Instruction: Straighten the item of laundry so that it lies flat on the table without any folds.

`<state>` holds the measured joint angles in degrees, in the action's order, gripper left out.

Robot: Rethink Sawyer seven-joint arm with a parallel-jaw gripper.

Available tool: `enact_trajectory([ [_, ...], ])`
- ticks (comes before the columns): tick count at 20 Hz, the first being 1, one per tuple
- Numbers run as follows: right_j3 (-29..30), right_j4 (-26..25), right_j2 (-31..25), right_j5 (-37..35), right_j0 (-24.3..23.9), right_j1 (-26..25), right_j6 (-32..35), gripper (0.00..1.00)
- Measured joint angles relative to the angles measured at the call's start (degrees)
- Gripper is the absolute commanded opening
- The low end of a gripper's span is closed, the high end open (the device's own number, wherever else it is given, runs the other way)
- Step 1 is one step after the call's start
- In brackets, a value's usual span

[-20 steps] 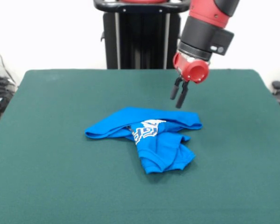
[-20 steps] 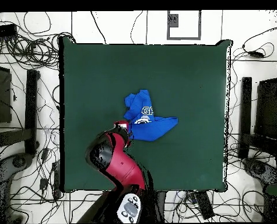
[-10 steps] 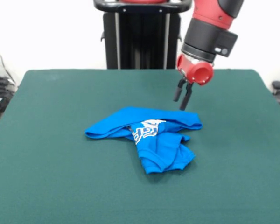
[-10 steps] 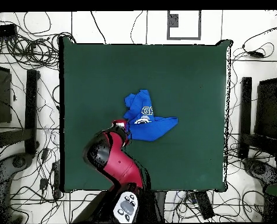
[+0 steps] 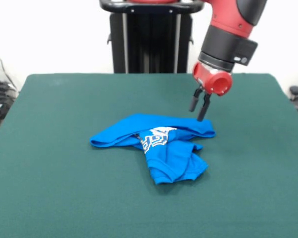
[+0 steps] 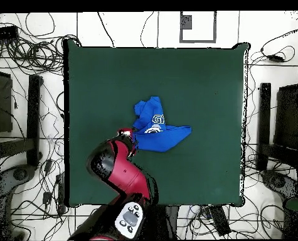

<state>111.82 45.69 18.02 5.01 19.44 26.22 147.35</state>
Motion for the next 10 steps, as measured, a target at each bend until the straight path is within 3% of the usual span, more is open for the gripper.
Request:
enact_trajectory([
  [10,-2.22,0.0,0.22,-1.2,-0.06,-1.15,0.0,1.0],
])
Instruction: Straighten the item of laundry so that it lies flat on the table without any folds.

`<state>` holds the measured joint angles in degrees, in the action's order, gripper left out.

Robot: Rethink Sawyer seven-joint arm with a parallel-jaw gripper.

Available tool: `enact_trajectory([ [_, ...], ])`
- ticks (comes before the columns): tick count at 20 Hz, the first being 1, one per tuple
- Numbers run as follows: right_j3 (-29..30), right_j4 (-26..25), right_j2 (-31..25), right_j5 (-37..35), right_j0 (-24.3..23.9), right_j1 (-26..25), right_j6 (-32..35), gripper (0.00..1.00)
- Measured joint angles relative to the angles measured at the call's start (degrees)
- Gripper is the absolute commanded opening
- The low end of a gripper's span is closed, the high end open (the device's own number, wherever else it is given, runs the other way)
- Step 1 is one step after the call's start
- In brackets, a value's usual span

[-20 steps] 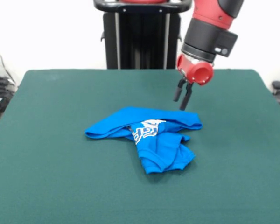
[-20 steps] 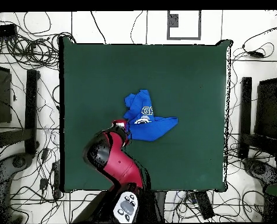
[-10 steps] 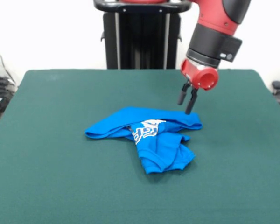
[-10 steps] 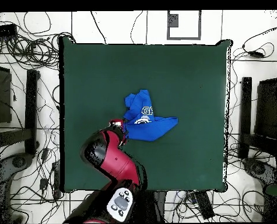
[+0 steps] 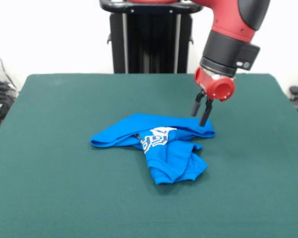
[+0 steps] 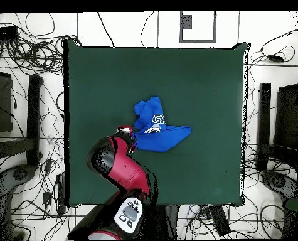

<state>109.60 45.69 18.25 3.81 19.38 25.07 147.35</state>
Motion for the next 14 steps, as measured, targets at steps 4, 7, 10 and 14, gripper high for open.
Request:
enact_trajectory([
  [4,-0.49,0.0,0.0,-0.13,-0.34,0.04,0.0,1.0],
  [7,-0.52,0.0,0.41,-0.27,-0.32,0.16,0.0,1.0],
  [10,-0.53,-0.01,0.97,-0.63,0.02,0.26,0.0,1.0],
  [14,-0.54,-0.01,1.14,-0.78,0.05,0.48,0.0,1.0],
])
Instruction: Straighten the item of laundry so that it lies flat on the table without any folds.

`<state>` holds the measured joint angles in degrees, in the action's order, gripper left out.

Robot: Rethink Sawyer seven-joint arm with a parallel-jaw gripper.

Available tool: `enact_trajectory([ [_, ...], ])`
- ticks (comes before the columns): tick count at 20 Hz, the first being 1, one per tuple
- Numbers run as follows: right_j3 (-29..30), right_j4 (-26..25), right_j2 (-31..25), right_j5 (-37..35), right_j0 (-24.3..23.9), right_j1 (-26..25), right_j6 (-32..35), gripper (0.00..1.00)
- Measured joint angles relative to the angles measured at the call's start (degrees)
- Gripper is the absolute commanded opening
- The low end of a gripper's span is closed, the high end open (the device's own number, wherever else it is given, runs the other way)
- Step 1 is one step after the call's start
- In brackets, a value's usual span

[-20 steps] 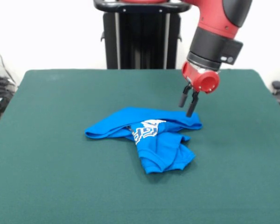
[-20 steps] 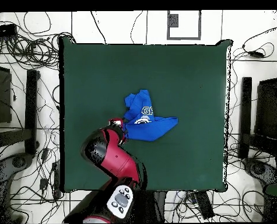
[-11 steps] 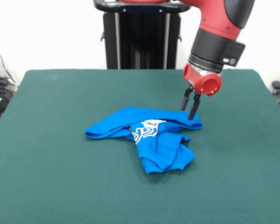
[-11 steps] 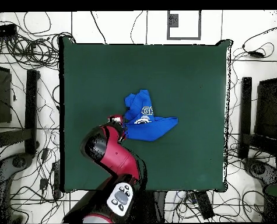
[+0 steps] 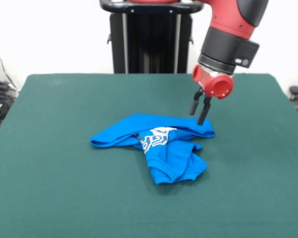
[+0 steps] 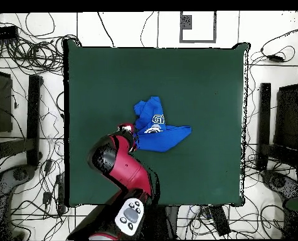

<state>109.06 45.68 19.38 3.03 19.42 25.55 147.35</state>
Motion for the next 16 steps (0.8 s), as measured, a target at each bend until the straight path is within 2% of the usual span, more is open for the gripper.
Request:
enact_trajectory([
  [16,-2.1,-0.01,2.08,-2.13,1.84,-0.64,0.0,1.0],
])
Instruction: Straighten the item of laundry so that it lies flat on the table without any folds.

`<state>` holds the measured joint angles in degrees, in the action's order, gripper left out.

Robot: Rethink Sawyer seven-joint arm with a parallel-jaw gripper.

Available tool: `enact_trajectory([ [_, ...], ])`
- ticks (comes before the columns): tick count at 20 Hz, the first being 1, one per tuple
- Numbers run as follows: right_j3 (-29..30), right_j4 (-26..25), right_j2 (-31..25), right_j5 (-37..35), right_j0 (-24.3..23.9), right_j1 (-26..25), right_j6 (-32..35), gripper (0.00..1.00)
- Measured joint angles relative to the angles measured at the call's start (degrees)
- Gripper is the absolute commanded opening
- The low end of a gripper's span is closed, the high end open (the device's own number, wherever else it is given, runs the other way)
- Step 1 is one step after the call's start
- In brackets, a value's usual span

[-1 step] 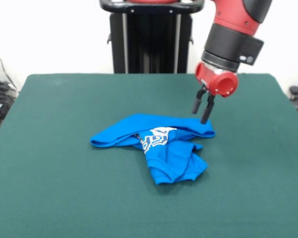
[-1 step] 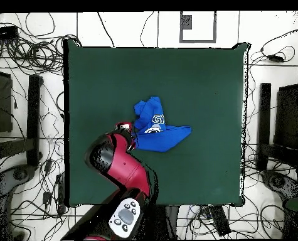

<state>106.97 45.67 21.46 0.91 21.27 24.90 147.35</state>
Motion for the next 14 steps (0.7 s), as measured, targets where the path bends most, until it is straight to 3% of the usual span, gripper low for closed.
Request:
enact_trajectory([
  [14,-1.9,-0.01,-0.01,-0.01,-0.66,-1.88,0.0,1.0],
])
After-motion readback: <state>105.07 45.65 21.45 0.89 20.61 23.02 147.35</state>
